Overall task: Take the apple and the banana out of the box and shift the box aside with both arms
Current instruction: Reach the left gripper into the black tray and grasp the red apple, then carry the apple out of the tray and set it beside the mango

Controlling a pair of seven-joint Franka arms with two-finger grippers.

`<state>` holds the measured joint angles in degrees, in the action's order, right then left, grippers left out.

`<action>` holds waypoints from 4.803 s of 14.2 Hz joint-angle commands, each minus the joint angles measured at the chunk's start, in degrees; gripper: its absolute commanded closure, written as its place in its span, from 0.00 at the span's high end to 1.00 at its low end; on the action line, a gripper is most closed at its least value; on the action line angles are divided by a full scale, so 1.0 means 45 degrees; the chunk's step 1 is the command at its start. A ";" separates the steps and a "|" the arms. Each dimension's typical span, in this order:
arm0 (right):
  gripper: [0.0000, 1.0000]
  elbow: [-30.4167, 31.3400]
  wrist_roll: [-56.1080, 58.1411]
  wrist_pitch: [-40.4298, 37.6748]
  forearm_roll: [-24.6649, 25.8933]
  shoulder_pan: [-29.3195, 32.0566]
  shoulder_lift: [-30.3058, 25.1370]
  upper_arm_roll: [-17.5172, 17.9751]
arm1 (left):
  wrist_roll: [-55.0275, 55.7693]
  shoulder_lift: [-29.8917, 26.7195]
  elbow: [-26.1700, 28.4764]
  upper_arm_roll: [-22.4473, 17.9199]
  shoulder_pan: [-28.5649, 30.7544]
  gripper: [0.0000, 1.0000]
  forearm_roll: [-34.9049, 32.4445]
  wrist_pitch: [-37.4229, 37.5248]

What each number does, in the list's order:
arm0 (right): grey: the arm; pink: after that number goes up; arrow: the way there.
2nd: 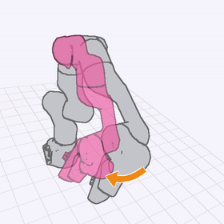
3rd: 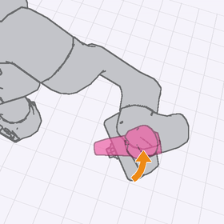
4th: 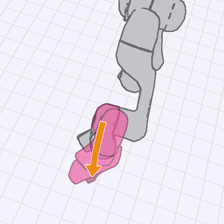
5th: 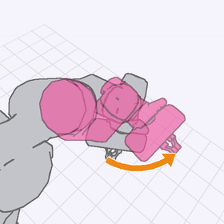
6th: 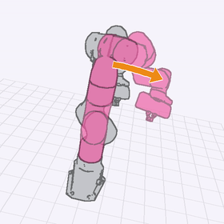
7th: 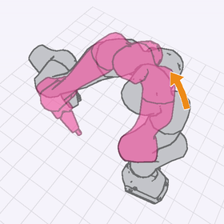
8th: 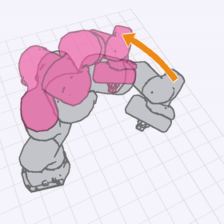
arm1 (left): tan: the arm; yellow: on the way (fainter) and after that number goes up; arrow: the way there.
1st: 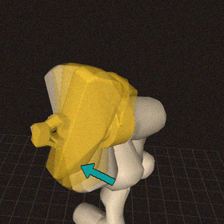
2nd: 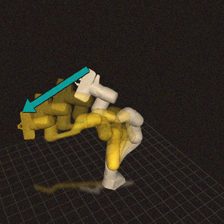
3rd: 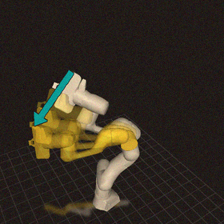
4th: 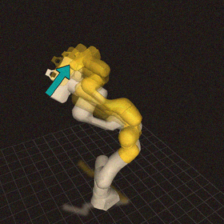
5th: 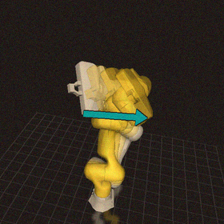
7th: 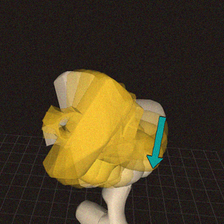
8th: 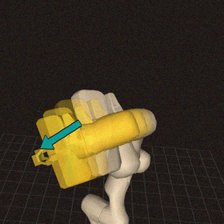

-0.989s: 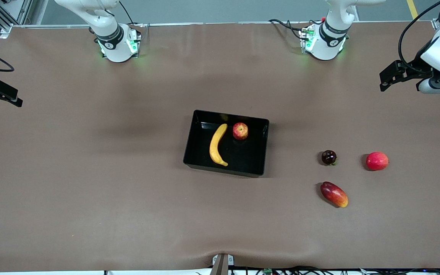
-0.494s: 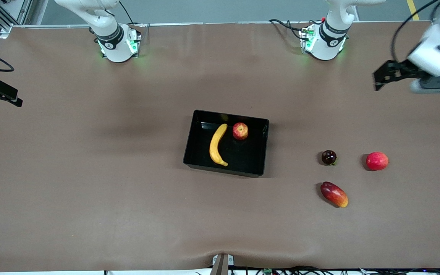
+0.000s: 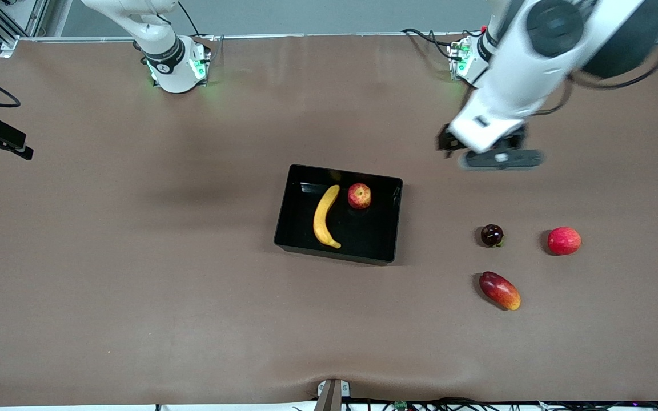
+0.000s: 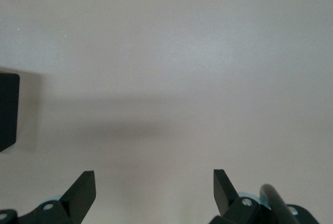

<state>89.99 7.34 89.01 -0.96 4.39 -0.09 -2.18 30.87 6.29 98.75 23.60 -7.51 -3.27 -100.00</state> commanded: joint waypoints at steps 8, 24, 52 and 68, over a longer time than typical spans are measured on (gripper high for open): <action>1.00 -0.0057 0.0068 -0.0113 0.0154 0.0138 -0.0038 0.0093 | 0.3707 0.5880 -0.1689 0.0849 -0.2761 1.00 -0.2962 -0.3089; 1.00 -0.0057 0.0068 -0.0093 0.0115 0.0177 0.0040 0.0093 | 0.4527 0.7938 -0.1496 0.0732 -0.3350 0.40 -0.4137 -0.4398; 1.00 -0.0057 0.0068 -0.0113 0.0115 0.0157 0.0040 0.0093 | -0.7907 0.5746 -0.2668 0.0790 0.5982 0.00 -0.4175 -0.3571; 1.00 -0.0076 0.0068 -0.0093 0.0037 0.0177 0.0060 0.0093 | -0.9770 0.9618 -0.3684 -0.0010 0.6904 0.51 -0.6208 -0.8636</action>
<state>90.00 7.34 88.97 -0.96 4.41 0.20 -2.31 -13.50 48.94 83.74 23.67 23.99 -30.21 -138.47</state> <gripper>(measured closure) 0.000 0.322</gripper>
